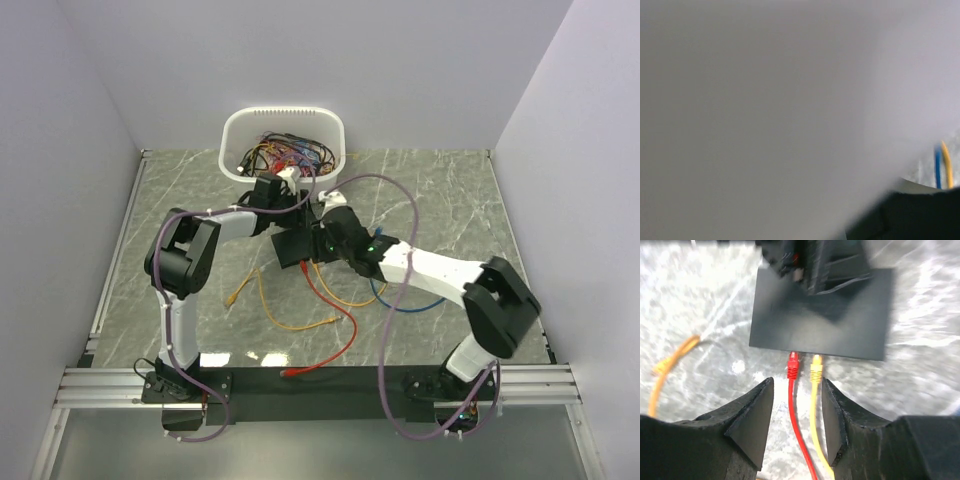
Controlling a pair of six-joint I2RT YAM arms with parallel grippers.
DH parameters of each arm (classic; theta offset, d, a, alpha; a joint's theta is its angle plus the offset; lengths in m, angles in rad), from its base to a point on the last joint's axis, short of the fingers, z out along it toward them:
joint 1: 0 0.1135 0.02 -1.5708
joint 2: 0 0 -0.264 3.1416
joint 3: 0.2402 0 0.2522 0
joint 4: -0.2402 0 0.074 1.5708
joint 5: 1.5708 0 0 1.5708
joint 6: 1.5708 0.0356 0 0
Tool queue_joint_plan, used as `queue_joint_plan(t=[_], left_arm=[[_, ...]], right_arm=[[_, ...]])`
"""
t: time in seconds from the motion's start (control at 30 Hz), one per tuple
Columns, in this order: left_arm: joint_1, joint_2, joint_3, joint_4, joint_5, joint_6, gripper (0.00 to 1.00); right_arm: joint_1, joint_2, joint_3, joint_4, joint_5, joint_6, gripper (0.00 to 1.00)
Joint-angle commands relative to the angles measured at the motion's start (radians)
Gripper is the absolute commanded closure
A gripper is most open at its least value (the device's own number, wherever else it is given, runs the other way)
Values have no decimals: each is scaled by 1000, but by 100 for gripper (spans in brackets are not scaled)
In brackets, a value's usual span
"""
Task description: Insert the plug into the switch port
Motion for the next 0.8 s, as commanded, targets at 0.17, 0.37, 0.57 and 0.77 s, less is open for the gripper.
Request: queue_joint_plan(t=[0.17,0.37,0.57,0.77], left_arm=[[24,-137,-58,-152,-136,-58,26],[24,-287,-165,-146,-140,-70,26],[22,-442,-161,-228,-185,-63,27],[22,-645,-300,-225,-262,-87,27]], right_arm=[[-149,-124,-13,-164,138,77,50],[-340,-92,-16,-192,44,114,51],[-422,25,40,-209,-32,131,54],[-471,117,79,-183,-46,175,54]])
